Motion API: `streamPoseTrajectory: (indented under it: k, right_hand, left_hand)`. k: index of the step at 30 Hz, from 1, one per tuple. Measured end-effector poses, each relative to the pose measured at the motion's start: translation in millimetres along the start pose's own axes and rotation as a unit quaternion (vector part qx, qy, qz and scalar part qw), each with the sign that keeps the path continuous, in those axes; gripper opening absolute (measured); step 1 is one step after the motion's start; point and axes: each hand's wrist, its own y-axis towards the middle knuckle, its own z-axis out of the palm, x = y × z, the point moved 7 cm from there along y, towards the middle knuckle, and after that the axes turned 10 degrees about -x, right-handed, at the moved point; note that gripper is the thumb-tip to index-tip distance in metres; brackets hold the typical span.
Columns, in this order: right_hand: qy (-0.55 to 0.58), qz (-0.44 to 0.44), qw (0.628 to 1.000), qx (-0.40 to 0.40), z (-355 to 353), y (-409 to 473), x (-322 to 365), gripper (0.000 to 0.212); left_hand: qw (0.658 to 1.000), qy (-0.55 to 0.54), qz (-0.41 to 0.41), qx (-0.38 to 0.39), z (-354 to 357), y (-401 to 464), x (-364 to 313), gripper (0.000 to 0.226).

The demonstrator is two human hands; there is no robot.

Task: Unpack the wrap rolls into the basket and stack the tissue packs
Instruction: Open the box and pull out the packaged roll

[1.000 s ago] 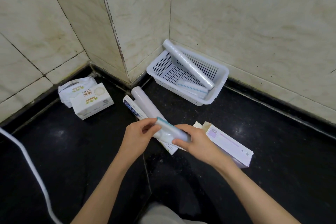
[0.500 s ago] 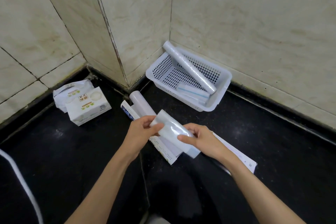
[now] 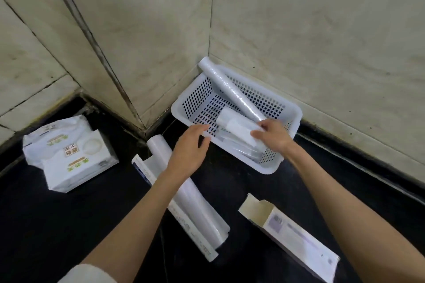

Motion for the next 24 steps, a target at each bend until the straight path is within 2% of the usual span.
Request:
streamPoseTrajectory:
  k: [3, 7, 12, 15, 19, 21, 24]
  right_hand:
    - [-0.041, 0.015, 0.999, 0.030, 24.5, 14.0, -18.2, 0.032]
    - [-0.115, 0.005, 0.992, 0.048, 42.3, 21.5, -27.0, 0.025]
    - [-0.237, -0.064, 0.969, 0.002, 44.7, 24.3, -19.1, 0.030]
    - [-0.265, -0.062, 0.962, 0.006, 45.4, 20.5, -18.0, 0.036]
    - [-0.250, -0.053, 0.967, -0.010, 33.7, 7.7, -8.3, 0.041]
    - [-0.226, -0.070, 0.971, -0.036, 26.9, -6.5, 3.2, 0.042]
    - [-0.131, -0.140, 0.975, -0.107, 21.8, -44.7, 32.4, 0.036]
  left_hand:
    - [0.980, 0.138, 0.135, 0.053, 22.6, -9.2, 4.4, 0.038]
    - [0.963, 0.196, 0.173, 0.063, 29.3, -14.9, 10.5, 0.043]
    - [0.964, 0.192, 0.170, 0.074, 29.4, -14.5, 13.1, 0.048]
    - [0.958, 0.207, 0.170, 0.100, 30.8, -15.1, 17.6, 0.052]
    - [0.962, 0.195, 0.151, 0.114, 22.9, -17.6, 17.4, 0.049]
    - [0.974, 0.163, 0.124, 0.094, 10.1, -24.8, 17.2, 0.046]
    - [0.991, 0.107, 0.077, 0.034, -16.4, -49.1, 25.5, 0.042]
